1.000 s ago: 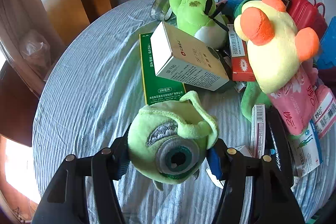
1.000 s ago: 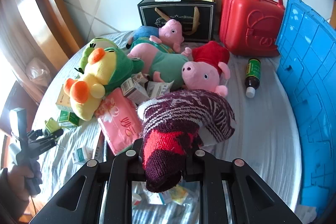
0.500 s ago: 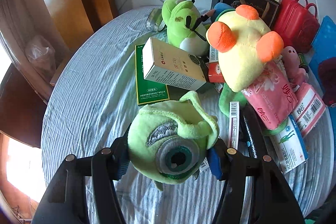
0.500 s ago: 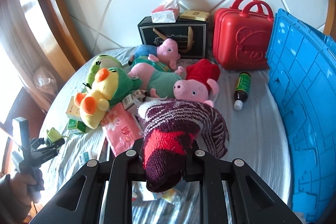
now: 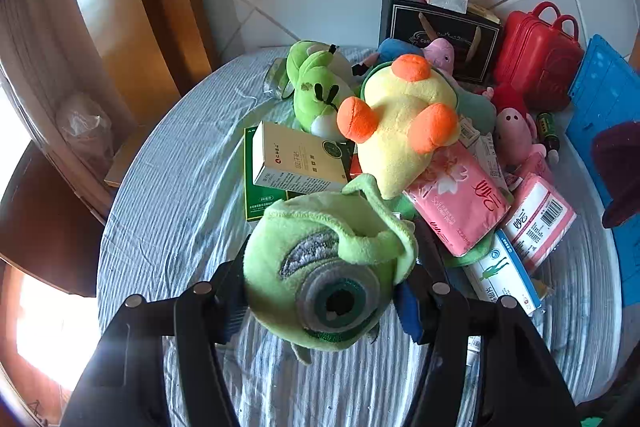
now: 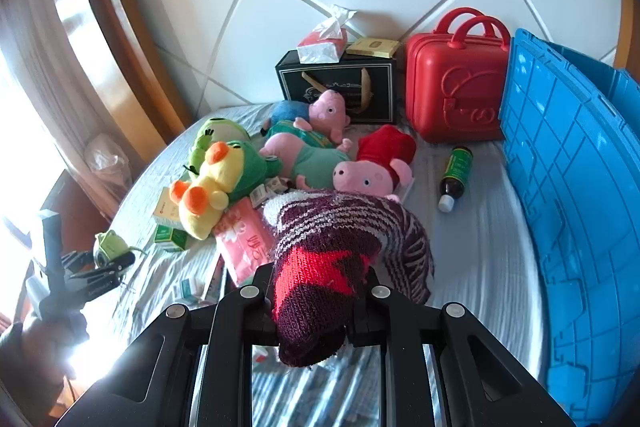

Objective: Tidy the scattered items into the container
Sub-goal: 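Carry the green plush and purple hat with both grippers over the blue bin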

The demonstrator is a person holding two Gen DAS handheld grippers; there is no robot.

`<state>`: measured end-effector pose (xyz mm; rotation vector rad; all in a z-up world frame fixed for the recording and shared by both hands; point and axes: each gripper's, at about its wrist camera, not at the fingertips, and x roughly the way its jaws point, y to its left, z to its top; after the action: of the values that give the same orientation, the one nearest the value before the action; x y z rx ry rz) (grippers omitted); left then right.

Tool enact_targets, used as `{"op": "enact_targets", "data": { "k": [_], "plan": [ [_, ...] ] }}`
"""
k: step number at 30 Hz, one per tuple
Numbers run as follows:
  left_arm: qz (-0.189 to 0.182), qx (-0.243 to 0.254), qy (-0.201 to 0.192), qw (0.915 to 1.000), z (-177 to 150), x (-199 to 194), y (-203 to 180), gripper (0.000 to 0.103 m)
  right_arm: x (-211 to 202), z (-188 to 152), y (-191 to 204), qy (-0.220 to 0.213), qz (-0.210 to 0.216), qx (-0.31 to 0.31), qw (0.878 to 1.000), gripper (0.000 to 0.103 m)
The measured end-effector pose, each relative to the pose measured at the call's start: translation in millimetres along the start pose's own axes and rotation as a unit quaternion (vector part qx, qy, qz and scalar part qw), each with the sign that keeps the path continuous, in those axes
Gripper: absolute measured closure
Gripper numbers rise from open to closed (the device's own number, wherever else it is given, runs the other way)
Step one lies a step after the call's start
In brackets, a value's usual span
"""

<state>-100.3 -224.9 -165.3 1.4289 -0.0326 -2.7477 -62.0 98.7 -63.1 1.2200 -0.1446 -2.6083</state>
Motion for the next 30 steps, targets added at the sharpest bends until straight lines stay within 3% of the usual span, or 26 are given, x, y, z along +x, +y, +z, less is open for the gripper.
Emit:
{"op": "enact_targets", "data": {
  "k": [30],
  "plan": [
    [-0.002, 0.037, -0.084, 0.9958, 46, -117, -132, 0.043, -101, 5, -76, -0.048, 0.055, -0.032, 0.997, 0.083]
  ]
}}
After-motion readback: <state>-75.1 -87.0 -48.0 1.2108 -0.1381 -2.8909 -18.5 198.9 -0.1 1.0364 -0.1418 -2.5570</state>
